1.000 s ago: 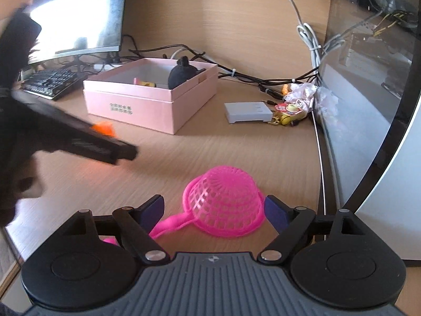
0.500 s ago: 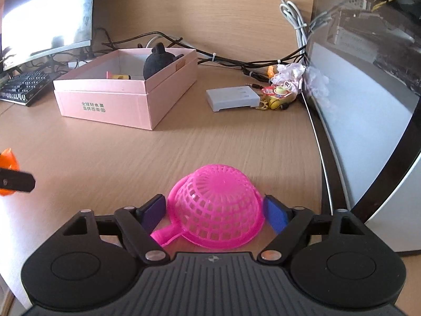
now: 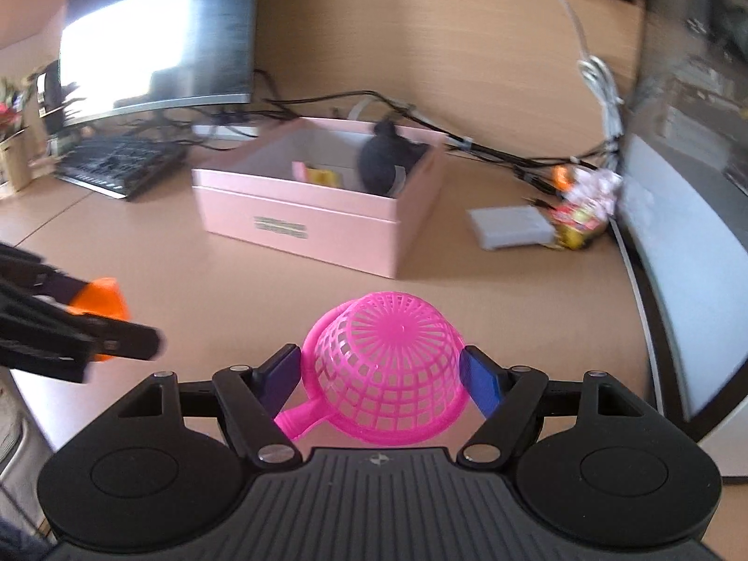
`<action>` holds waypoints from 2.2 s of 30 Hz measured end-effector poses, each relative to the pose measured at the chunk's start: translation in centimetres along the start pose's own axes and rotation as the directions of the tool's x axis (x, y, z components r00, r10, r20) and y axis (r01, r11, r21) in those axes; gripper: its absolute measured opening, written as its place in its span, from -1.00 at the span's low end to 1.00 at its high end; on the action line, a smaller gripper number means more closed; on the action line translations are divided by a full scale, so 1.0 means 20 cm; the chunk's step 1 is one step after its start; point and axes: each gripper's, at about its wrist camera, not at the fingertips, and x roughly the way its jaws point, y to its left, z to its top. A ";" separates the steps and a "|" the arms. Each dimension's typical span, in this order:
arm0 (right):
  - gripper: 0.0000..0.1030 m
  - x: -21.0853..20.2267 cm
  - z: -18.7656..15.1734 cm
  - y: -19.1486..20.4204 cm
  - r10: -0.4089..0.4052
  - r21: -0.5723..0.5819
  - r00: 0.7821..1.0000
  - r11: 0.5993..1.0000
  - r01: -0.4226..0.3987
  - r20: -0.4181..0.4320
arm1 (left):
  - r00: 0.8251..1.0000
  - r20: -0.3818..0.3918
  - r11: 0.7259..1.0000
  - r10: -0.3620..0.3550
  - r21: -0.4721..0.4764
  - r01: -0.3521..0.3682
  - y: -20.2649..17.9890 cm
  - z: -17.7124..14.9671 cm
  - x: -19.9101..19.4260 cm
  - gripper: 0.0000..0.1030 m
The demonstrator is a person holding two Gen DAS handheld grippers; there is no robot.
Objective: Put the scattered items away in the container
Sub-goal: 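Carry the orange cup with the left tool while the right tool carries the pink strainer, then lower the cup and strainer into the pink box and open both tools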
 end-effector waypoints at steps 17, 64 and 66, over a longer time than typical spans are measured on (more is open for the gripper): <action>0.45 -0.01 0.03 0.21 0.050 -0.064 0.999 0.997 -0.051 -0.019 | 0.998 -0.007 0.997 -0.061 0.050 0.061 0.09 0.01 0.01 0.28; 0.45 0.03 0.56 0.12 -0.153 -0.156 0.966 0.970 0.187 0.207 | 0.970 0.221 0.994 -0.099 0.066 0.086 0.27 0.59 0.08 0.28; 0.45 0.04 0.63 0.05 -0.169 -0.144 0.955 0.967 0.208 0.244 | 0.960 0.268 0.995 -0.084 0.065 0.069 0.23 0.73 0.13 0.28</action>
